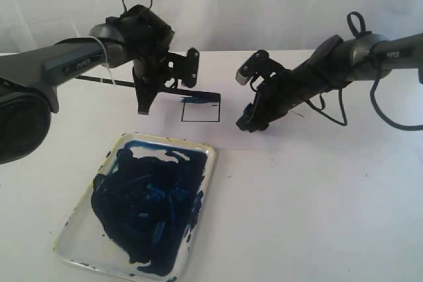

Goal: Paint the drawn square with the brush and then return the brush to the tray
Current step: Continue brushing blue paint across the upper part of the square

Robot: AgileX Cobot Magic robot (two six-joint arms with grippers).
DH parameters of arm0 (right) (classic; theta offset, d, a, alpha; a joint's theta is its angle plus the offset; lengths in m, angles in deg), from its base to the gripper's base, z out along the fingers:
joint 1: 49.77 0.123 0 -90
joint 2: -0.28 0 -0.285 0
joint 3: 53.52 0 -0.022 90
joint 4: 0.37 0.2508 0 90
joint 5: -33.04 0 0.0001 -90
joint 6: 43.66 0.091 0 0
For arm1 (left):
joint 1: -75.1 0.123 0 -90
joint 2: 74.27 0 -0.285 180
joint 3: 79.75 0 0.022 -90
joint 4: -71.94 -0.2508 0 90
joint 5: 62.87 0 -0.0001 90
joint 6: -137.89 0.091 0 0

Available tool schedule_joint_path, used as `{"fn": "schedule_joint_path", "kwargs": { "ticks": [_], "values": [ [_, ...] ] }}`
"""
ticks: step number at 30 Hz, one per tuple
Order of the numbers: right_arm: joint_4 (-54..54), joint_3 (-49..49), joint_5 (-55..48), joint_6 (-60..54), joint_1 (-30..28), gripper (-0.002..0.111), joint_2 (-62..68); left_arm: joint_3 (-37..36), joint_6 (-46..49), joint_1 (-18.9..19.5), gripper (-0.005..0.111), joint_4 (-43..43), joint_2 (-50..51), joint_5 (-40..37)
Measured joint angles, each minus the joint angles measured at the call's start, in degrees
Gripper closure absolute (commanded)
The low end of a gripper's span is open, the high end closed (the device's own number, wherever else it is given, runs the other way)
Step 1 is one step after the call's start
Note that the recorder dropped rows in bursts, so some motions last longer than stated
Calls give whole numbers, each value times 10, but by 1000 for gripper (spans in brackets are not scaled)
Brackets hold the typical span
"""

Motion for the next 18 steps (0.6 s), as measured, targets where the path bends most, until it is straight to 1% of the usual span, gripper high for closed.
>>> {"fn": "schedule_joint_path", "kwargs": {
  "ticks": [7, 11, 18],
  "values": [
    [0, 0, 0, 0, 0, 48, 0, 0, -10, 0, 107, -20, 16, 7],
    [1, 0, 0, 0, 0, 48, 0, 0, 1, 0, 107, -23, 16, 8],
    [1, 0, 0, 0, 0, 48, 0, 0, 67, 0, 107, -23, 12, -6]
  ]
}}
